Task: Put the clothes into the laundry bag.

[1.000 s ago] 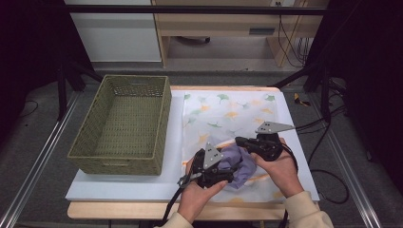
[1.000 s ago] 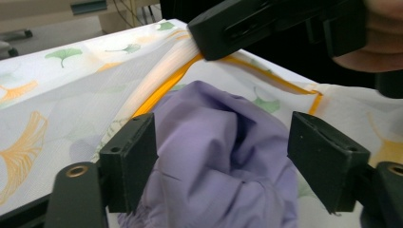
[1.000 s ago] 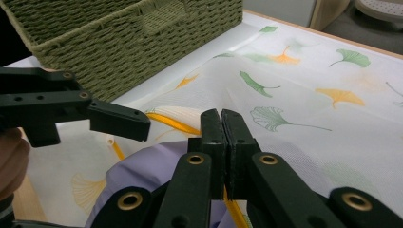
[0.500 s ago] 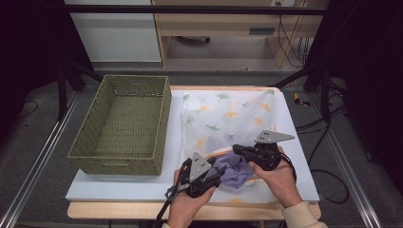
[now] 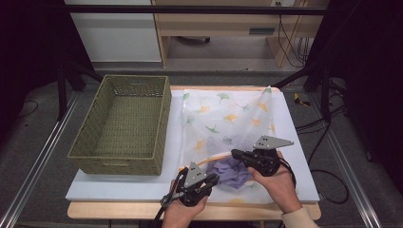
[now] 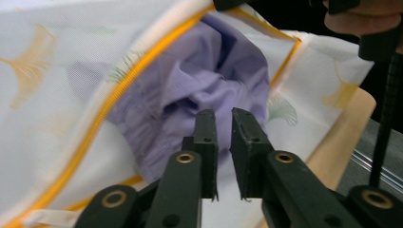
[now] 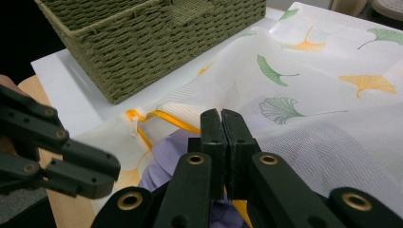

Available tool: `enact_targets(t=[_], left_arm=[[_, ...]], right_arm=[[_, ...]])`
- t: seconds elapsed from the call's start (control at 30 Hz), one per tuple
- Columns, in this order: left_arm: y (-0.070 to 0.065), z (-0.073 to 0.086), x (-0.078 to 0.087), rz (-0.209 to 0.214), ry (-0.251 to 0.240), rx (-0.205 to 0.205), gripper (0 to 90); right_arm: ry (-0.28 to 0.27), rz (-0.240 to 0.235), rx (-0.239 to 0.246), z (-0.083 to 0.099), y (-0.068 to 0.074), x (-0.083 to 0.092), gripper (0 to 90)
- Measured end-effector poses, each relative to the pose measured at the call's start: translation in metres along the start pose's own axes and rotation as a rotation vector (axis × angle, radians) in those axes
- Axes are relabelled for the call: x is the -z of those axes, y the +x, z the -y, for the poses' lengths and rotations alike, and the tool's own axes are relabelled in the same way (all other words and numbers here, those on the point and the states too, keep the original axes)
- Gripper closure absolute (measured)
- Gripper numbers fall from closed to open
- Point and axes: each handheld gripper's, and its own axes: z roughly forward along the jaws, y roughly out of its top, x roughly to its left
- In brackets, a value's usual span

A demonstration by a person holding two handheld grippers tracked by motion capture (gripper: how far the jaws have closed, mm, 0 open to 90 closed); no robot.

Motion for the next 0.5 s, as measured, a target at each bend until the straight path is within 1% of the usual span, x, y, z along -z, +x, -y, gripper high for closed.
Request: enact_targets(t=[0.07, 0.13, 0.17, 0.2, 0.23, 0.37, 0.43, 0.5], left_arm=[[-0.002, 0.003, -0.004, 0.008, 0.027, -0.009, 84.8], [-0.002, 0.006, -0.008, 0.013, 0.048, -0.001, 86.7], [-0.003, 0.006, -0.011, 0.009, 0.052, -0.001, 87.9], [-0.004, 0.007, -0.013, 0.006, 0.065, -0.014, 89.0], [-0.005, 0.007, -0.014, 0.006, 0.068, -0.015, 89.6], [-0.009, 0.009, -0.019, 0.017, 0.089, -0.020, 89.7], [-0.012, 0.010, -0.022, 0.029, 0.109, -0.034, 89.7], [-0.014, 0.011, -0.026, 0.029, 0.125, -0.040, 89.7]], right_arm=[[-0.001, -0.006, 0.000, 0.001, -0.001, 0.000, 89.0], [-0.002, -0.003, -0.003, 0.003, -0.001, 0.000, 89.0], [-0.006, -0.004, -0.006, 0.004, -0.002, 0.000, 89.0], [-0.010, -0.006, -0.011, 0.004, -0.002, 0.001, 89.0], [-0.014, -0.010, -0.016, 0.004, -0.002, 0.002, 89.0], [-0.015, -0.007, -0.016, 0.006, -0.003, 0.003, 88.9], [-0.015, -0.005, -0.019, 0.007, -0.004, 0.004, 88.9], [-0.014, -0.006, -0.022, 0.007, -0.005, 0.004, 89.0]])
